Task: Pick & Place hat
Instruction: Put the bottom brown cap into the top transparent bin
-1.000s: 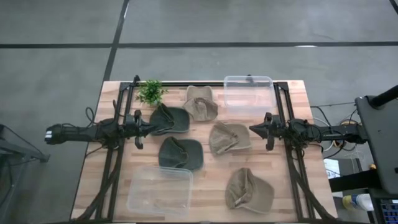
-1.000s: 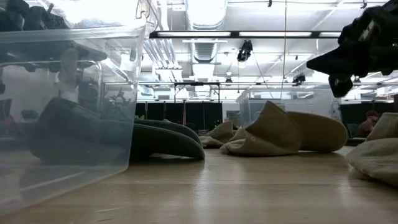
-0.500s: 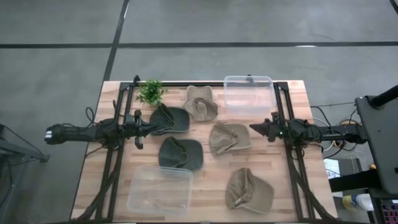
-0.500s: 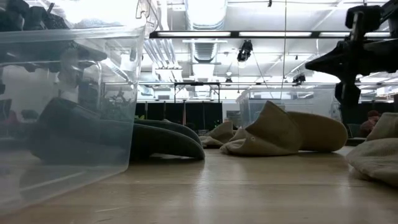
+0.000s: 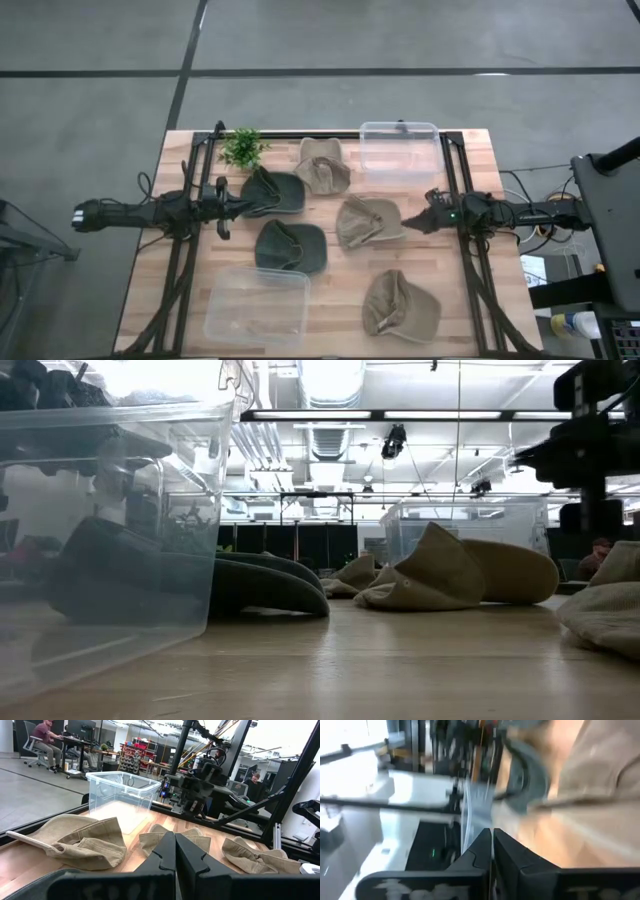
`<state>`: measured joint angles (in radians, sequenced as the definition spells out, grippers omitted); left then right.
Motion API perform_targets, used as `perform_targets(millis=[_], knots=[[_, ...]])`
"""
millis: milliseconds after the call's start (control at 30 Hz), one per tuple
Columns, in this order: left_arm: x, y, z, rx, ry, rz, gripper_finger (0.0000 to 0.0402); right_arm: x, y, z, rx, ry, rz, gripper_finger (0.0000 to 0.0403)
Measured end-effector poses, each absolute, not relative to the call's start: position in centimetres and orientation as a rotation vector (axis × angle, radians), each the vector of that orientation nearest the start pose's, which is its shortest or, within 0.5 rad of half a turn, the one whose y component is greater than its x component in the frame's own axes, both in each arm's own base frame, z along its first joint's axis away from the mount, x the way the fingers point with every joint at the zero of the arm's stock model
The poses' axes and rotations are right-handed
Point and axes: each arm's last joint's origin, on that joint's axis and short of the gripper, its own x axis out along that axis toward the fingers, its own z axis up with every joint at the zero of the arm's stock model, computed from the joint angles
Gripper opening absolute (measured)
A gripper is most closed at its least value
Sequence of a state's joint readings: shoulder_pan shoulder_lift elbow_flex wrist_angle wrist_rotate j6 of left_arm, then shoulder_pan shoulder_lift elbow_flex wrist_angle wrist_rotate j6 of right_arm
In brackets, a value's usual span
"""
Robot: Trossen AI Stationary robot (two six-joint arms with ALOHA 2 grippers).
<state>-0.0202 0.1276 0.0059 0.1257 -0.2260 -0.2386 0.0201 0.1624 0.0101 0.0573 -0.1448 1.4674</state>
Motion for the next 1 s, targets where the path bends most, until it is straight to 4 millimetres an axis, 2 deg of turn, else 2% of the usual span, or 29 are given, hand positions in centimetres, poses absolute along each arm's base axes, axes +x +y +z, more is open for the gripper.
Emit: perform_targets(millis=[267,433,500,600,833,1000], knots=[[10.5,0.4,16.7,-0.238,-0.027,0.205,0.0000,10.4,2.0,15.8,1.522,0.540,0.363,0.0083],[10.5,0.4,16.7,-0.238,-0.027,0.204,0.0000,10.1,2.9,16.8,1.569,0.753,0.536,0.0115],[10.5,0.4,16.7,-0.238,-0.026,0.204,0.0000,10.0,3.2,17.4,1.569,0.788,0.567,0.0119],[10.5,0.4,16.7,-0.238,-0.026,0.205,0.0000,10.2,3.3,18.9,1.550,0.745,0.572,0.0120],[10.5,0.4,16.7,-0.238,-0.026,0.204,0.0000,11.7,3.6,22.7,1.479,0.740,0.436,0.0121],[10.5,0.4,16.7,-0.238,-0.026,0.205,0.0000,13.9,4.4,24.4,1.403,0.931,0.297,0.0121]])
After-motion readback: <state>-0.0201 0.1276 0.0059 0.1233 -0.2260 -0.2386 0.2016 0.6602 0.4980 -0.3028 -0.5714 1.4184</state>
